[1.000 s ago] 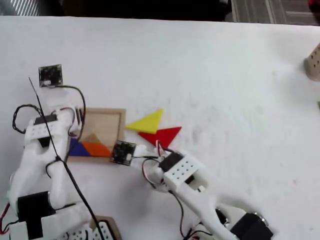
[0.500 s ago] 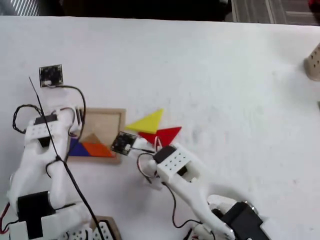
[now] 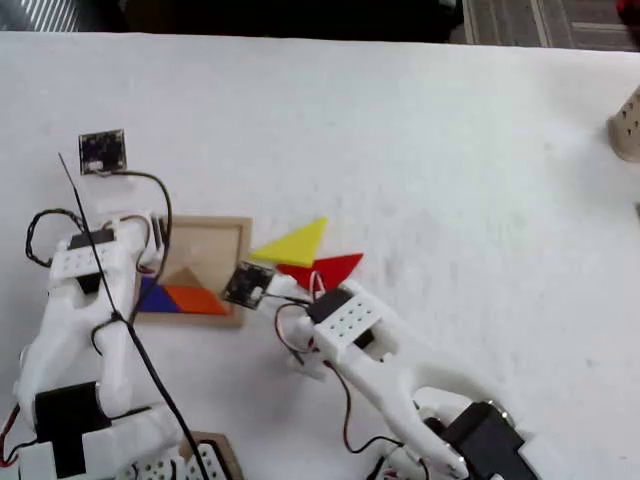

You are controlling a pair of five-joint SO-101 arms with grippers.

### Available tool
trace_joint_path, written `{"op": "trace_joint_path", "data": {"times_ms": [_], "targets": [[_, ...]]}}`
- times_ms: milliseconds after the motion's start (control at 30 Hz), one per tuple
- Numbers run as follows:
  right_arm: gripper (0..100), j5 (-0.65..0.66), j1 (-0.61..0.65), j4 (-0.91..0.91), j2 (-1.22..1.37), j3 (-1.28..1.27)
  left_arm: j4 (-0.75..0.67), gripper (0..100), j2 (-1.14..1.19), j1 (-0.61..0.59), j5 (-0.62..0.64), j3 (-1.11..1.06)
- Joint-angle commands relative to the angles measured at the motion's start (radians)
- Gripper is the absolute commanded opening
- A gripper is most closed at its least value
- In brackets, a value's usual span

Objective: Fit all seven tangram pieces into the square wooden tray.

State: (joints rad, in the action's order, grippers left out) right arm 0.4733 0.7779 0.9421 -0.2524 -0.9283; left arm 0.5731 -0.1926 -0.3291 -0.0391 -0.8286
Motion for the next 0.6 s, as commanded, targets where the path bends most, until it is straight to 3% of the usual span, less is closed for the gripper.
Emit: {"op": "trace_joint_path", "data": {"times_ms": [0,233,433,567], "targets": [[18.2,0.015,0.016,0.007,-0.001,0.028,-0.018,15,-0.004,-0.002,-0.008,0.052],[17.0,0.008,0.012,0.005,-0.004,0.023,-0.018,15,-0.004,-0.001,-0.006,0.052],[2.3,0.005,-0.004,0.004,-0.008,0.021,-0.014,15,-0.013,-0.008,-0.005,0.054],[1.8,-0.035,-0.021,0.002,-0.008,0.023,-0.014,15,-0.013,-0.03,-0.002,0.058]]}}
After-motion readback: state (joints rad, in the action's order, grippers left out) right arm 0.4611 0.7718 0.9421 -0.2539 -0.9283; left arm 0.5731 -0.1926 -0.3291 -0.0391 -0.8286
